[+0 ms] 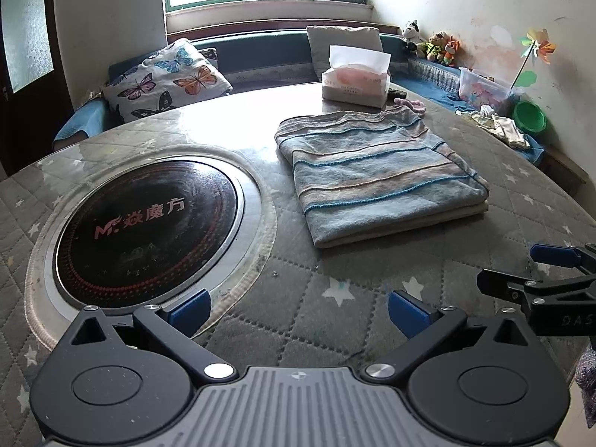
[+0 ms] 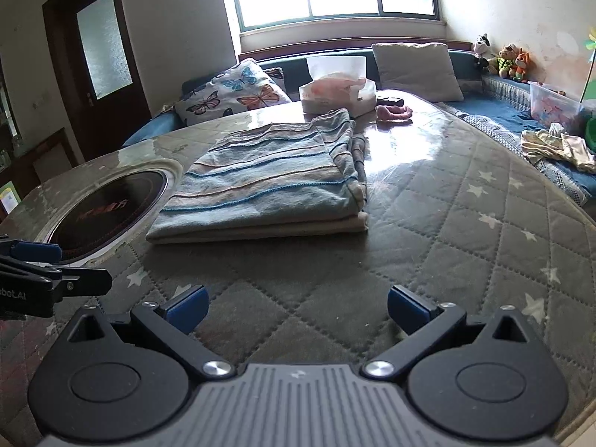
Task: Fold clothes
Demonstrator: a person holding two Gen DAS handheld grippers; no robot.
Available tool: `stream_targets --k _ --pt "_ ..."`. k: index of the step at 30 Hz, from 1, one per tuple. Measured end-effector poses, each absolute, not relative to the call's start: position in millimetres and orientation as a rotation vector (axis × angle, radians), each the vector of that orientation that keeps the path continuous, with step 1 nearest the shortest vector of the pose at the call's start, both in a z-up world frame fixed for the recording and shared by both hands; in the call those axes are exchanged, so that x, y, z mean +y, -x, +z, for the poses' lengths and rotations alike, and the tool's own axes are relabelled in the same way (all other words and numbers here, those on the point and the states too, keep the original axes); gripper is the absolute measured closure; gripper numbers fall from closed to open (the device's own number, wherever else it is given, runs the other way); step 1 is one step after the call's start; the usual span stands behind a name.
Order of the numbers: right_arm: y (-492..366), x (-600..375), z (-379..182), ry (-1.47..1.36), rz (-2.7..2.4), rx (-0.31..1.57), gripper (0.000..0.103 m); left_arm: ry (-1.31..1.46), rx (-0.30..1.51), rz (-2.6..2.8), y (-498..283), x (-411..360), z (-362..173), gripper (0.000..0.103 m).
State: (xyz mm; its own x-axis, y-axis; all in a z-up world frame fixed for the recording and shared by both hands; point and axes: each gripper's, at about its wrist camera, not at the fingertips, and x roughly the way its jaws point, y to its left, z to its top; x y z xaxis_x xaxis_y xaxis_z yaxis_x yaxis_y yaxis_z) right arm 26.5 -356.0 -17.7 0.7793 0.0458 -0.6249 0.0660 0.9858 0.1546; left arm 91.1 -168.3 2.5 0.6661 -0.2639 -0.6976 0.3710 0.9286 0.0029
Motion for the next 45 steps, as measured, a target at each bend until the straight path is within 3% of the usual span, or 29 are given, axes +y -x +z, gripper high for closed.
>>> stream_targets --k 45 --pt "23 -341 -9 -0.192 -0.092 0.630 0.000 -0.200 0.702 -0.385 -34 -166 1 0.000"
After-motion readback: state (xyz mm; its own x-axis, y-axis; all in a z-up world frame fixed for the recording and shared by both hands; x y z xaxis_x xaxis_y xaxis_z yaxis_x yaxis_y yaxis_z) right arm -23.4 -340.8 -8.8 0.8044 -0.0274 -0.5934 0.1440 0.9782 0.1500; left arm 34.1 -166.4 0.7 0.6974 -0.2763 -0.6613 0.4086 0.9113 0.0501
